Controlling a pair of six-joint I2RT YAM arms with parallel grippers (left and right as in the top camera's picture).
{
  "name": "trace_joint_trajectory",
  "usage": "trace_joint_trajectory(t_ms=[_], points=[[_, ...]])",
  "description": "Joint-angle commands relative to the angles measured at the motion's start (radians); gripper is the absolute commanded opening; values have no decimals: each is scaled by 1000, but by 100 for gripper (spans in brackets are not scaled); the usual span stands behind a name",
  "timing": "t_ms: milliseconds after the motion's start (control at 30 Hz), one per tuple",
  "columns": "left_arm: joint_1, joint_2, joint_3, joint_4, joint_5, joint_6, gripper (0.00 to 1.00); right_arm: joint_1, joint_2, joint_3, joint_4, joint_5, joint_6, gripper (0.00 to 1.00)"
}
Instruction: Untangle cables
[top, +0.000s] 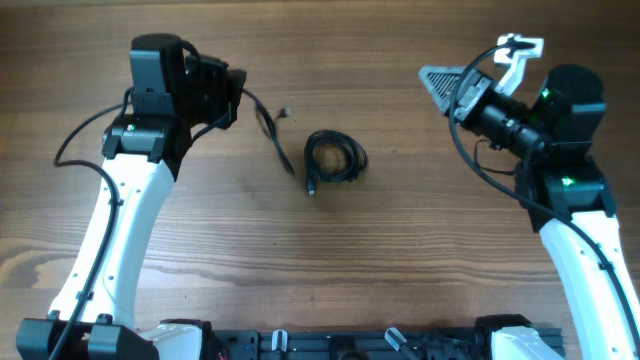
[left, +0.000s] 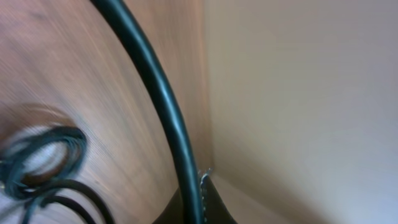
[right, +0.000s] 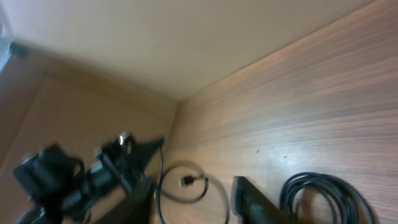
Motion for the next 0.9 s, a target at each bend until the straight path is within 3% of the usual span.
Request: trace_joint_trajectory(t_ms=[0,167,233,367,667,800,867], points=[[3,-2,2,102,198,15,4,93,-5,8,-1,-114,-164,56],[1,-2,2,29,243,12,4,333,3,8,-60,-45,-588,59],[-15,-2,2,16,257,12,4,412,31,8,-90,46,-665,59],[-55,-2,2,-12,192,13,4,527,110,8,-63,67,-716,53],[-77,-2,2,-58,173,13,4,578,213,8,-69,150,-727,43],[-77,-2,2,-58,167,13,4,583,223,9,-60,172,-731,26],[-77,-2,2,-58,116,13,4,583,223,10,-28,192,-693,4]])
